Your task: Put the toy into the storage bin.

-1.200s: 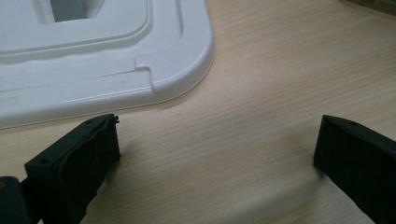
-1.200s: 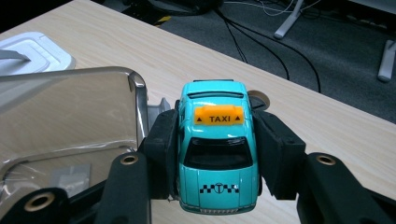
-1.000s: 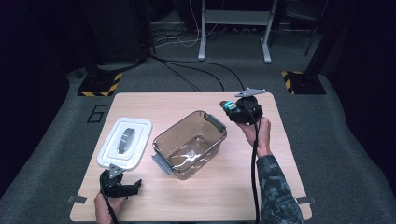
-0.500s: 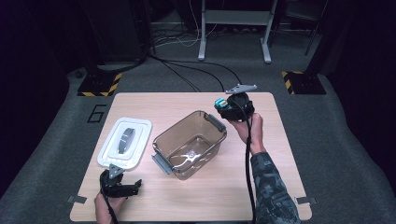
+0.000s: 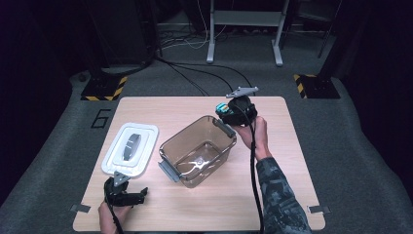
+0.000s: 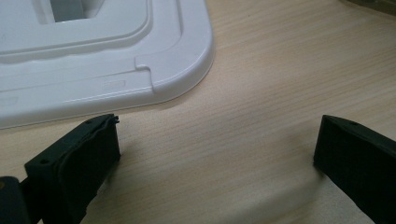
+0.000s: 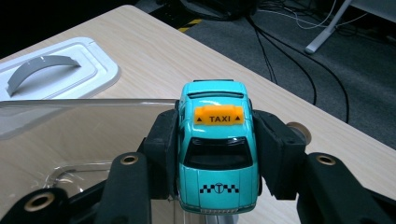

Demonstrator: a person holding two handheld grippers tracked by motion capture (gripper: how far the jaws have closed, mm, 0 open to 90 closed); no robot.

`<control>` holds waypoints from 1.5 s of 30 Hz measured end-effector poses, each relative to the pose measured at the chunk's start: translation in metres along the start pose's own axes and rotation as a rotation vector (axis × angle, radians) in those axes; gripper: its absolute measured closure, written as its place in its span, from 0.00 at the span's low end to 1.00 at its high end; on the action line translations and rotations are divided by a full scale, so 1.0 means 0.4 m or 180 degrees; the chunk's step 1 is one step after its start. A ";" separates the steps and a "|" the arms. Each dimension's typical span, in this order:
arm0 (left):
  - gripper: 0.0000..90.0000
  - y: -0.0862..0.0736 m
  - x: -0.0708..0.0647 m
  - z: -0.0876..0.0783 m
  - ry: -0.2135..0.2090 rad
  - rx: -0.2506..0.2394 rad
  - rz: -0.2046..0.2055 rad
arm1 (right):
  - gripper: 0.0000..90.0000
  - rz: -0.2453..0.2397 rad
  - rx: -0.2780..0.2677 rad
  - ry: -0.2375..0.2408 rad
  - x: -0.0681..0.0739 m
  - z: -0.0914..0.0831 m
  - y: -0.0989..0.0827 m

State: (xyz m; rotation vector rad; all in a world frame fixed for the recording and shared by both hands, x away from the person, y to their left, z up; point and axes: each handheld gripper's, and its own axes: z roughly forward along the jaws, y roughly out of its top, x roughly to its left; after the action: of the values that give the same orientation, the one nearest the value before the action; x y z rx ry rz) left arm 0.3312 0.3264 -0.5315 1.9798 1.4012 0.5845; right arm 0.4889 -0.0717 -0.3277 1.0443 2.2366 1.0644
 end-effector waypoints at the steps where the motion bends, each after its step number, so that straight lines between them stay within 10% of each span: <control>1: 0.00 0.000 0.000 0.000 0.0000 0.0000 0.0000 | 0.59 0.0004 0.0003 0.0015 0.003 0.002 0.002; 45: 0.00 0.000 0.000 0.000 0.0000 0.0000 0.0000 | 0.59 -0.0238 0.0462 0.0411 0.087 0.095 0.033</control>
State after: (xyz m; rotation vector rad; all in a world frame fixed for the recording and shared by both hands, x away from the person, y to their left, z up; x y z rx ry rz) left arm 0.3312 0.3264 -0.5315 1.9798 1.4011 0.5845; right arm 0.4983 -0.0214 -0.3424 0.9654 2.4676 0.9753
